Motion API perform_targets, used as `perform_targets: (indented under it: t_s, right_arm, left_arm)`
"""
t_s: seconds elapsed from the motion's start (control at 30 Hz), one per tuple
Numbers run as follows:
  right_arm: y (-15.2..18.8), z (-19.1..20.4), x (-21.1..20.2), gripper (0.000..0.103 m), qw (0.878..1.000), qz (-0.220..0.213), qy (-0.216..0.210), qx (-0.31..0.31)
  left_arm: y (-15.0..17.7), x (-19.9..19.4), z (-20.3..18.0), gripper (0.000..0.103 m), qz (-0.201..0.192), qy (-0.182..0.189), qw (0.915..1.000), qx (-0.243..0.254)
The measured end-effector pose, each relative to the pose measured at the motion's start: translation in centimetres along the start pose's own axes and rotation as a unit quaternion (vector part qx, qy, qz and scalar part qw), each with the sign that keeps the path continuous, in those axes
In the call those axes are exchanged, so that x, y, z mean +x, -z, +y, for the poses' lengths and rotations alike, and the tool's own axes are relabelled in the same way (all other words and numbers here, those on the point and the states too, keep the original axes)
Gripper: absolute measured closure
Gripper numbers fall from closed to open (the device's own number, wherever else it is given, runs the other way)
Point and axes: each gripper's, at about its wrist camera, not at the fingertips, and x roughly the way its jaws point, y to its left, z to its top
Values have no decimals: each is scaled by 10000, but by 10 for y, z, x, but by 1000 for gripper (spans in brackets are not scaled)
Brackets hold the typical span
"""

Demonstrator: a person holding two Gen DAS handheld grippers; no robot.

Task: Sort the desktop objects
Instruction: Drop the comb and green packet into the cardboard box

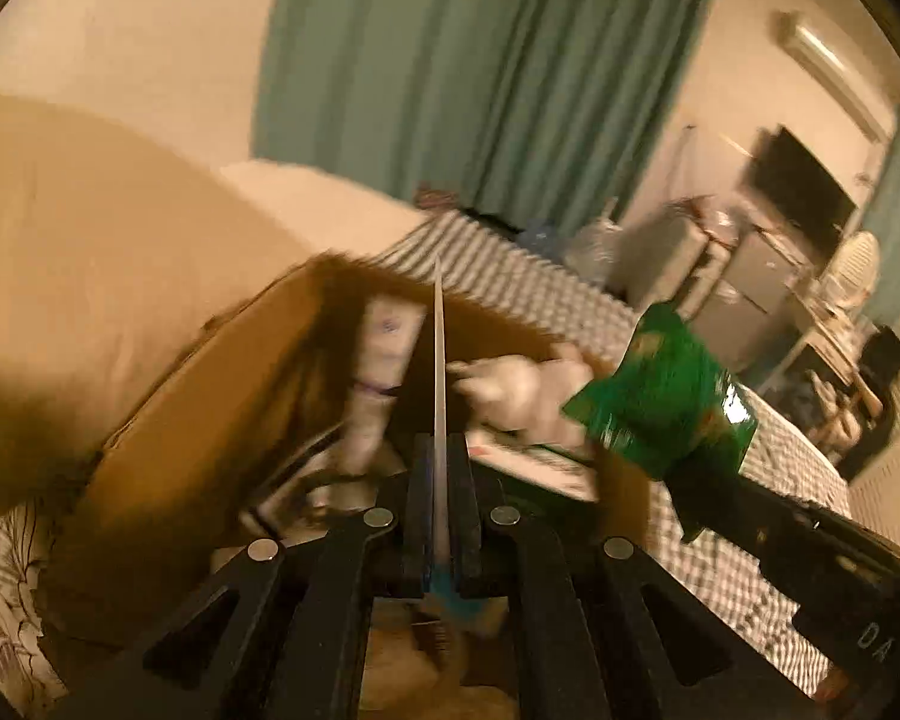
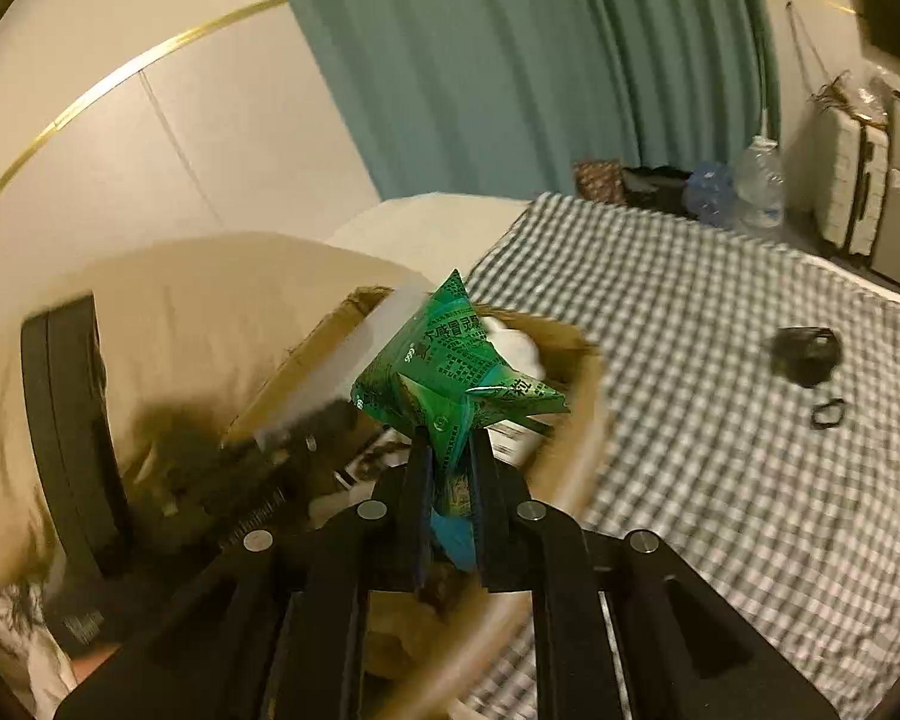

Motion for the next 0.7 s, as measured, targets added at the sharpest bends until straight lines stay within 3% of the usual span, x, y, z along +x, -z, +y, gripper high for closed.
perform_targets:
  t_s: [0.07,0.13,0.2,0.23,0.27,0.37,0.43,0.5,0.57,0.7]
  right_arm:
    - [-5,0,9,85,10000,-22,43,-8]
    - [-8,-5,9,69,9998,-155,24,100]
    - [-8,-8,-1,51,9993,-322,36,190]
    - [-8,-13,-8,48,9987,-436,36,247]
    - [-6,-20,-18,42,9978,-586,33,305]
    - [-1,-37,-51,27,9943,-928,108,507]
    - [0,-52,-70,25,9918,-1078,1,680]
    - [-1,-69,-89,16,9899,-1166,9,811]
    - [0,-82,-106,14,9891,-1222,252,781]
    - [3,-113,-135,9,9860,-1321,902,473]
  left_arm:
    - [0,3,7,98,58,105,9998,-135]
    - [-2,1,3,90,-44,23,10000,-49]
    - [-2,1,-2,65,-101,-26,9999,65]
    - [-1,0,-4,45,-121,-42,9999,84]
    - [-1,-1,-5,39,-161,-97,9998,105]
    - [-3,-16,-10,33,-475,-111,9987,163]
    - [-5,-28,-19,30,-710,215,9970,207]
    - [-5,-41,-29,20,-991,425,9937,309]
    - [-5,-47,-43,11,-1152,491,9910,477]
    - [2,-47,-72,9,-1150,567,9883,829]
